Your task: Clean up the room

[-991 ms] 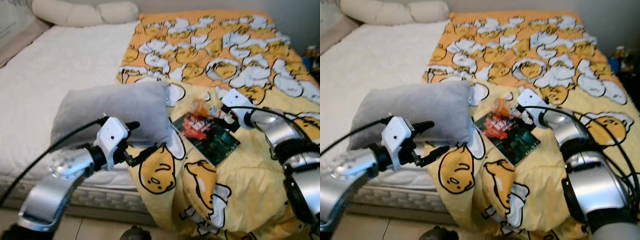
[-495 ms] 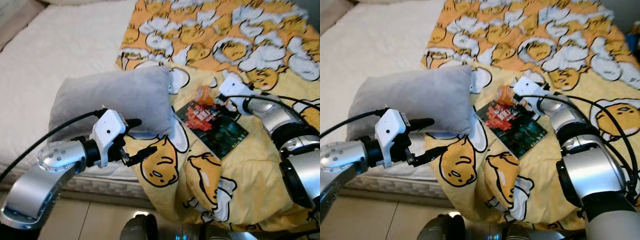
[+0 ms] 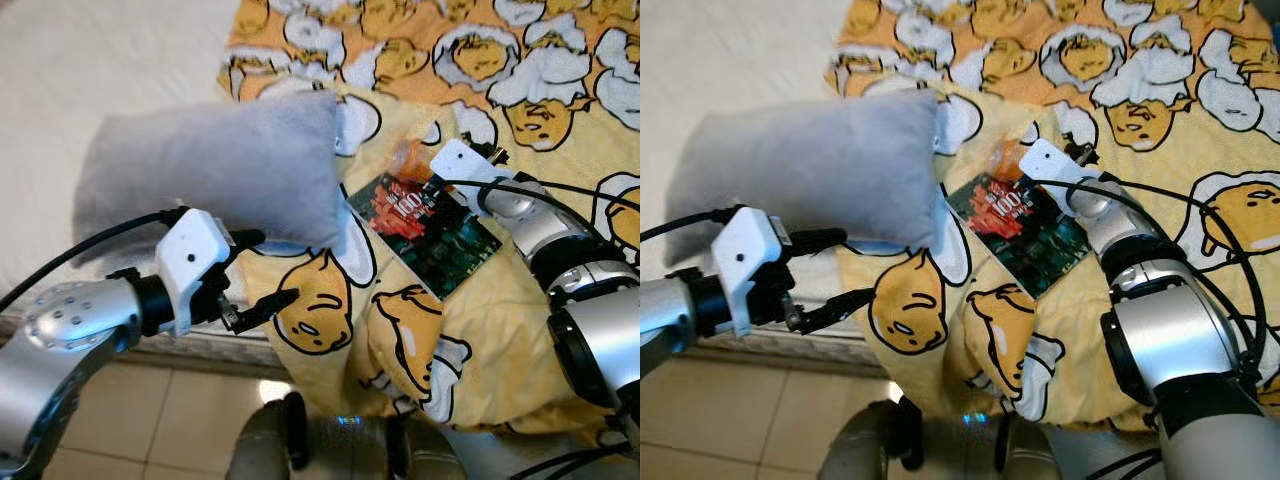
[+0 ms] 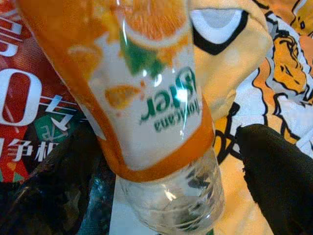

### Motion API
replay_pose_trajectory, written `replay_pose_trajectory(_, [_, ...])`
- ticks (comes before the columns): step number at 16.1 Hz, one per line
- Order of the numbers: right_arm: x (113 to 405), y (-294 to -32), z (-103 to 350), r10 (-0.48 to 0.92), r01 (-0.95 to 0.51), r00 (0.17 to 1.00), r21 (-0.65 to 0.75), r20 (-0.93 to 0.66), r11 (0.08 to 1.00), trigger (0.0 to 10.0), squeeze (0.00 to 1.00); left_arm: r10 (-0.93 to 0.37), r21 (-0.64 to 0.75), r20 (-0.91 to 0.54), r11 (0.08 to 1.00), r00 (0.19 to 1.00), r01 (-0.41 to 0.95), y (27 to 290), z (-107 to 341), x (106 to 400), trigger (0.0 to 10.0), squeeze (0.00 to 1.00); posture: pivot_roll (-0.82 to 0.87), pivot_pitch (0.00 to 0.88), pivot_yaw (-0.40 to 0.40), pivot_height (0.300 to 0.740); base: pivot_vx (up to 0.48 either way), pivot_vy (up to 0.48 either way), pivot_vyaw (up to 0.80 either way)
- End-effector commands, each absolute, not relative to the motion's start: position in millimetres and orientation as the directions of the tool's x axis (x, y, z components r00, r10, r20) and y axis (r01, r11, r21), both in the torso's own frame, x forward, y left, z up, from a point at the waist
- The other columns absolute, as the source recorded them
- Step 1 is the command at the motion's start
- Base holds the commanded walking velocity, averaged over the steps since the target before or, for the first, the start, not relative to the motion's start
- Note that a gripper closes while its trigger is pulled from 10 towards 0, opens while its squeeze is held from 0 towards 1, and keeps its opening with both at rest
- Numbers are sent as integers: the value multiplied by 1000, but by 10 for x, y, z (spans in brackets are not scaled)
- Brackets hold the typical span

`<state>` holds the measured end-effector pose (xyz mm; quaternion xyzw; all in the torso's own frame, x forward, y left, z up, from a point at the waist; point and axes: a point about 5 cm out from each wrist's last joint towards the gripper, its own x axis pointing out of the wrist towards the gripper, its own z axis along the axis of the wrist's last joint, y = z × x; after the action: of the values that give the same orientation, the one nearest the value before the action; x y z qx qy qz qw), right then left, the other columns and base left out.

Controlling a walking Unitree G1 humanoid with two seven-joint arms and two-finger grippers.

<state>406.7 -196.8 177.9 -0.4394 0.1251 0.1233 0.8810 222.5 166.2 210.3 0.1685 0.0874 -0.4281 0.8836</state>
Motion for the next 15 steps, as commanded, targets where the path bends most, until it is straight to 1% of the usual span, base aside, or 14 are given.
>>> replay_pose_trajectory(1, [4095, -1912, 1843, 117, -308, 947, -745, -299, 592, 10000, 0, -713, 229, -308, 587, 630, 777, 1688, 2133, 2161, 10000, 0, 222, 361, 86, 740, 0, 0, 0])
replay_pose_trajectory(5, [4130, -1861, 1936, 117, -286, 955, -746, -271, 601, 10000, 0, -702, 221, -316, 600, 638, 769, 1725, 2159, 2072, 10000, 0, 237, 378, 66, 740, 0, 0, 0])
replay_pose_trajectory(7, [4129, -1844, 1937, 140, -315, 947, -741, -290, 594, 10000, 0, -697, 223, -321, 602, 641, 767, 1740, 2173, 2020, 10000, 0, 246, 388, 53, 740, 0, 0, 0])
replay_pose_trajectory(8, [4126, -1844, 1933, 148, -332, 941, -736, -306, 590, 8745, 0, -697, 222, -324, 601, 640, 767, 1738, 2176, 2011, 10000, 0, 244, 389, 51, 740, 0, 0, 0])
replay_pose_trajectory(9, [4122, -1854, 1923, 153, -353, 932, -725, -330, 592, 3490, 0, -698, 218, -328, 600, 637, 770, 1734, 2180, 1988, 10000, 0, 243, 388, 48, 740, 0, 0, 0])
replay_pose_trajectory(10, [4115, -1885, 1906, 141, -367, 923, -713, -357, 598, 0, 0, -703, 212, -332, 594, 629, 776, 1719, 2175, 1968, 10000, 0, 239, 387, 44, 740, 0, 0, 0])
replay_pose_trajectory(13, [4111, -1919, 1899, 132, -357, 922, -666, -365, 655, 0, 0, -710, 209, -331, 587, 621, 782, 1691, 2182, 1962, 10000, 0, 238, 383, 45, 740, 0, 0, 0])
replay_pose_trajectory(15, [4109, -1920, 1896, 135, -361, 920, -657, -369, 662, 0, 0, -712, 207, -331, 586, 620, 784, 1688, 2185, 1974, 10000, 0, 234, 378, 46, 740, 0, 0, 0])
